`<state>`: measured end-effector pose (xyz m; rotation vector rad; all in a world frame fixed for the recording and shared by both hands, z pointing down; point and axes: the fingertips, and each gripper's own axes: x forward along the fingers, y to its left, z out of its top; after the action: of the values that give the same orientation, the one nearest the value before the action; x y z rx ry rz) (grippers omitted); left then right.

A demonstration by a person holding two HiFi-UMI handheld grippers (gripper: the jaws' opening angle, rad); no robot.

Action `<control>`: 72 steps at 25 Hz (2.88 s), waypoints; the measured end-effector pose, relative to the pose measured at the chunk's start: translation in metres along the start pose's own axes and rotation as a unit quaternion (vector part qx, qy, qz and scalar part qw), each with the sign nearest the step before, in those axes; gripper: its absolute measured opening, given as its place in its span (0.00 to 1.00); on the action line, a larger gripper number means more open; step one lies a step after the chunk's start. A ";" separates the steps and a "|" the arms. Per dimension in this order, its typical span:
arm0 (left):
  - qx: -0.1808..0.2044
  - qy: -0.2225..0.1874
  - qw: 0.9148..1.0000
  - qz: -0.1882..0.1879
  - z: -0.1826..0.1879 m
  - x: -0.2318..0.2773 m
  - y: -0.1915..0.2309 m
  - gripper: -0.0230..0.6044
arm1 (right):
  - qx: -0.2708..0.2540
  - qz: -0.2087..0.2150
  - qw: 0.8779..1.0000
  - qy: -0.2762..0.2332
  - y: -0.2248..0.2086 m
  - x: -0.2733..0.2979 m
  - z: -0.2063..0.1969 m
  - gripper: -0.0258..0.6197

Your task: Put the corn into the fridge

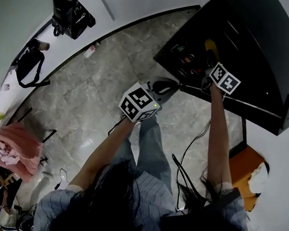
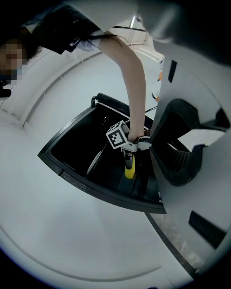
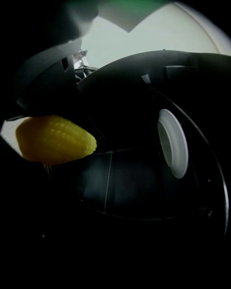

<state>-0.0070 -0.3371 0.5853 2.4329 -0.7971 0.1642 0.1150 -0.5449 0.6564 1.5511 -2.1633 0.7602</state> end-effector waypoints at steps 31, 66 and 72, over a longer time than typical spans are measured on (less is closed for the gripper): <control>-0.034 -0.002 0.999 0.031 -0.015 0.004 0.016 0.05 | -0.102 0.050 0.993 0.017 0.013 0.076 0.016 0.42; -0.022 -0.030 0.999 -0.006 0.025 -0.063 -0.059 0.05 | -0.062 0.135 0.984 -0.095 0.130 -0.159 0.020 0.42; -0.019 -0.031 0.999 -0.021 0.030 -0.083 -0.080 0.05 | -0.056 0.148 0.980 -0.124 0.166 -0.207 0.028 0.41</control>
<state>-0.0301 -0.2589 0.4988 2.4272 -0.7696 0.0569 0.0252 -0.3670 0.4791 1.3452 -2.6115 0.5397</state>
